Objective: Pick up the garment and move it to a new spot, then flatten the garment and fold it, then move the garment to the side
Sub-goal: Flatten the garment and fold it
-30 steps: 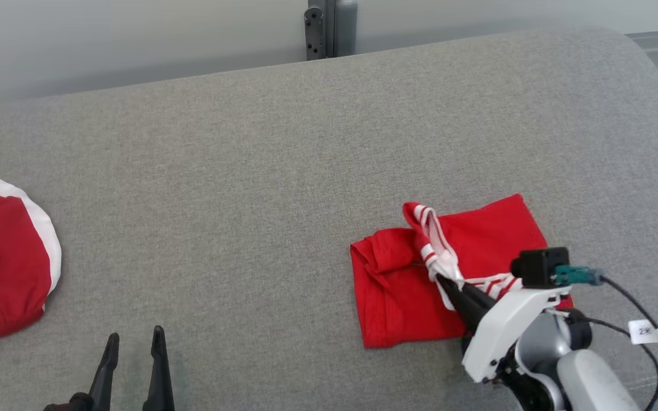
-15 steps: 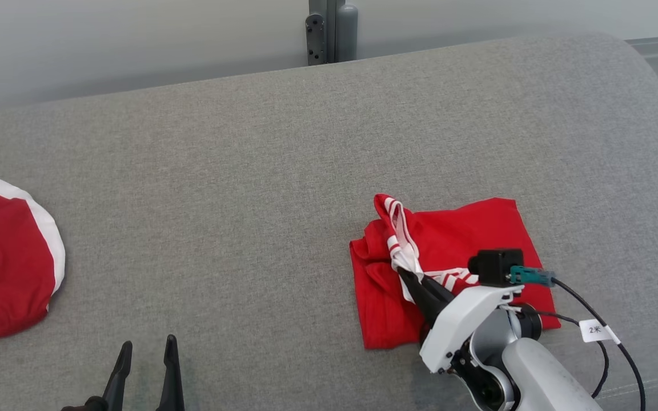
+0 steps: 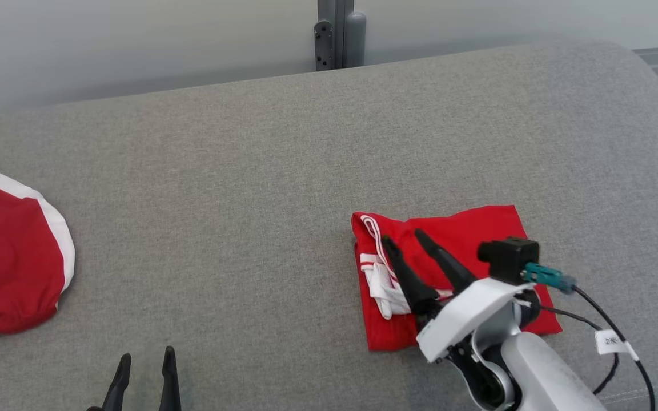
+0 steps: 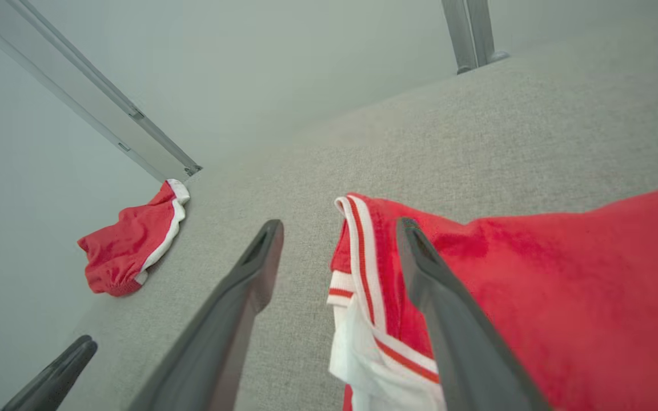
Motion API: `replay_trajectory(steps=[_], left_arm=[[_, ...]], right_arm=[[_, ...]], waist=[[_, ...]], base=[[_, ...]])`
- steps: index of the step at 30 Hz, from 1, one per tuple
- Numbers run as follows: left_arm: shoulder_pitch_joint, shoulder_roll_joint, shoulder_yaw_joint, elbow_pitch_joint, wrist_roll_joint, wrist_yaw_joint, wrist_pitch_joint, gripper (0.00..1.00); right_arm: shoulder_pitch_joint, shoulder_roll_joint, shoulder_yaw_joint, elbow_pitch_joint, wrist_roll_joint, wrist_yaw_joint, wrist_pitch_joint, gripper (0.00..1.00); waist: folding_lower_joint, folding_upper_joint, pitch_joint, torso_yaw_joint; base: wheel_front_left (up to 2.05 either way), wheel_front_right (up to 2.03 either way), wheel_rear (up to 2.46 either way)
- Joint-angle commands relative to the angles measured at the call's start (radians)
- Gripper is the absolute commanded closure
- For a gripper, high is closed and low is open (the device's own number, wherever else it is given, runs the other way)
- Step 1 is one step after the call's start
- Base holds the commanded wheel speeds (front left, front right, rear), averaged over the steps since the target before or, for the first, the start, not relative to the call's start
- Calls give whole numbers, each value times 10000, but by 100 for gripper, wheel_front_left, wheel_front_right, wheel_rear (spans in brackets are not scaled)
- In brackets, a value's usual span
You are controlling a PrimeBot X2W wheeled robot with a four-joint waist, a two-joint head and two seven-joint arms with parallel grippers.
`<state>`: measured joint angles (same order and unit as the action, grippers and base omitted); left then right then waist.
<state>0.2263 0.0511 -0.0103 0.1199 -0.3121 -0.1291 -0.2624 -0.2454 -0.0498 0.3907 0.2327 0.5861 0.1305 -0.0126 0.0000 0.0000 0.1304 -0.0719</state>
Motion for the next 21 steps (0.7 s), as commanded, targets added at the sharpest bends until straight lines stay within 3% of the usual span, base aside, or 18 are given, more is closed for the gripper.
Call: replay_trajectory(steps=[1, 5, 8, 13, 17, 21], left_arm=[[207, 4, 74, -7, -85, -28, -28, 0], [349, 4, 181, -80, -205, 50, -28, 0], [413, 4, 195, -108, -257, 122, -28, 0], [477, 7, 263, -101, -115, 164, -28, 0], [377, 5, 427, -142, -1, 135, -28, 0], [232, 8, 716, -161, 102, 98, -28, 0]], right_arm=[[401, -205, -266, -539, -191, 4, -176, 0], [1306, -766, -1329, -2075, -802, 4, -653, 0], [2110, -1184, -2423, -2511, -1484, 3, -1078, 0], [3210, -1317, -3954, -2051, -2563, 4, -2061, 0], [3739, -1010, -5056, -1246, -3622, 4, -2499, 0], [3981, -802, -5429, -1164, -4671, 1, -2527, 0]], waist=[[0, 0, -171, -27], [0, 0, -431, -89], [0, 0, -652, -110], [0, 0, -1010, -63], [0, 0, -1237, 39], [0, 0, -1287, 132]], base=[[0, 0, 0], [0, 0, 0], [0, 0, 0], [0, 0, 0], [0, 0, 0], [0, 0, 0]])
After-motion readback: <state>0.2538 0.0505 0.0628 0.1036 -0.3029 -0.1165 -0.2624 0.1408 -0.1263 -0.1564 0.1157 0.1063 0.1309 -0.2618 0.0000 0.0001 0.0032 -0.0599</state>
